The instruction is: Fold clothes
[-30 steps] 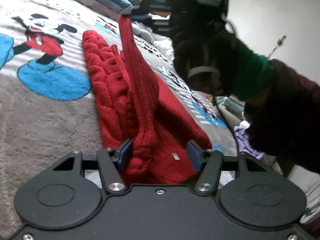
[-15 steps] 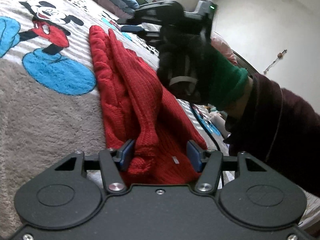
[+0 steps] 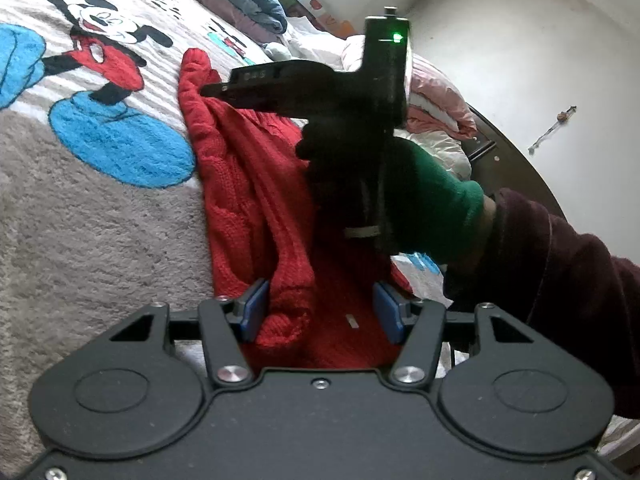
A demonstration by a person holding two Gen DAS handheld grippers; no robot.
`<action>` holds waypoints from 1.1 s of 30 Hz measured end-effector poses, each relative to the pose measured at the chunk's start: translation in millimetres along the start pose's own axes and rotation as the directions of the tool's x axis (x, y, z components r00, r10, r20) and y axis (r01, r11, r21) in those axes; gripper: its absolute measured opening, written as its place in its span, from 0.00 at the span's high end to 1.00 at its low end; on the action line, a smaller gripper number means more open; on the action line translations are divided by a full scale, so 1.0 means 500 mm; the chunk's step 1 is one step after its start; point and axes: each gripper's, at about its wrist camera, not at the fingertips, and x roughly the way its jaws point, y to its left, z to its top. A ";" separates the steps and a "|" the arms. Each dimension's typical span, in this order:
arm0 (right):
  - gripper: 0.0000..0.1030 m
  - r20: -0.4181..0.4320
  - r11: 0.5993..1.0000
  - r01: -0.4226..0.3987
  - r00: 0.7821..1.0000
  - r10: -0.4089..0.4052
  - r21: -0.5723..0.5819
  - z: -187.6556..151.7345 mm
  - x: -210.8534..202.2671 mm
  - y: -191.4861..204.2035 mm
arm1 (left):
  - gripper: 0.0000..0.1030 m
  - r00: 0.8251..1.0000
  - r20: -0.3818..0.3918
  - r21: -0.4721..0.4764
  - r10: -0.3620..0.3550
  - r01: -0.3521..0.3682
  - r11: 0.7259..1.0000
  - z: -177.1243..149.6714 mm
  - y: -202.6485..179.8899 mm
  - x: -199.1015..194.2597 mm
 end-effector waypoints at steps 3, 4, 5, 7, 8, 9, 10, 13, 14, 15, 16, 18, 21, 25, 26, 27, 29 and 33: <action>0.80 -0.036 0.997 0.042 0.998 -0.044 -0.062 -0.007 0.031 0.012 | 0.45 1.000 -0.003 -0.003 0.002 -0.002 1.000 0.002 -0.001 0.000; 0.80 -0.042 0.997 0.045 0.998 -0.047 -0.061 -0.005 0.034 0.011 | 0.45 1.000 -0.005 -0.002 0.005 -0.005 1.000 0.003 -0.002 0.000; 0.79 -0.049 0.997 0.049 0.997 -0.052 -0.062 -0.004 0.035 0.010 | 0.45 1.000 -0.007 0.000 0.009 -0.009 1.000 0.003 -0.004 0.000; 0.79 -0.051 0.997 0.054 0.997 -0.057 -0.061 -0.003 0.031 0.011 | 0.45 1.000 -0.010 0.009 0.018 -0.018 1.000 0.005 -0.009 -0.002; 0.78 -0.051 0.997 0.054 0.997 -0.057 -0.059 -0.002 0.028 0.011 | 0.44 1.000 -0.010 0.015 0.022 -0.022 1.000 0.004 -0.012 -0.004; 0.77 -0.050 0.997 0.053 0.997 -0.056 -0.055 0.001 0.023 0.011 | 0.43 1.000 -0.010 0.021 0.026 -0.025 0.999 0.003 -0.015 -0.007; 0.77 -0.041 0.998 0.048 0.998 -0.049 -0.033 0.007 0.009 0.007 | 0.41 1.000 -0.010 0.026 0.030 -0.029 0.999 0.002 -0.018 -0.010; 0.77 0.008 0.999 0.031 0.999 -0.031 0.010 0.013 -0.049 -0.010 | 0.40 0.999 -0.002 0.038 0.047 -0.047 0.998 0.001 -0.022 -0.023; 0.77 0.027 0.999 0.025 0.999 -0.026 0.020 0.013 -0.070 -0.016 | 0.40 0.999 0.003 0.040 0.054 -0.054 0.998 0.000 -0.023 -0.028; 0.76 0.045 0.999 0.024 0.999 -0.025 0.026 0.010 -0.095 -0.024 | 0.40 0.998 0.010 0.036 0.064 -0.065 0.997 0.001 -0.024 -0.034; 0.75 0.063 0.999 0.024 0.998 -0.026 0.036 0.003 -0.121 -0.032 | 0.40 0.996 0.028 0.031 0.083 -0.084 0.996 0.003 -0.026 -0.039; 0.75 0.090 0.998 0.024 0.996 -0.029 0.057 -0.016 -0.167 -0.053 | 0.40 0.988 0.077 0.013 0.131 -0.133 0.991 0.005 -0.028 -0.050; 0.75 0.124 0.995 0.017 0.992 -0.029 0.099 -0.064 -0.238 -0.085 | 0.40 0.975 0.142 -0.024 0.172 -0.170 0.985 0.010 -0.028 -0.049; 0.75 0.165 0.987 0.006 0.986 -0.033 0.160 -0.153 -0.320 -0.116 | 0.40 0.970 0.138 -0.078 0.200 -0.190 0.979 0.007 -0.018 -0.022; 0.75 0.171 0.986 0.008 0.985 -0.038 0.169 -0.179 -0.335 -0.118 | 0.40 0.969 0.130 -0.106 0.209 -0.196 0.975 0.005 -0.011 -0.013; 0.75 0.174 0.985 0.014 0.984 -0.044 0.170 -0.205 -0.349 -0.120 | 0.45 0.968 0.121 -0.133 0.219 -0.203 0.970 0.002 -0.004 -0.004; 0.75 0.168 0.985 0.022 0.984 -0.051 0.172 -0.250 -0.364 -0.122 | 0.58 0.961 0.110 -0.164 0.256 -0.236 0.958 -0.009 0.010 0.006; 0.75 0.137 0.975 0.029 0.989 -0.060 0.221 -0.323 -0.370 -0.141 | 0.62 0.961 0.113 -0.205 0.253 -0.227 0.952 -0.013 0.017 -0.003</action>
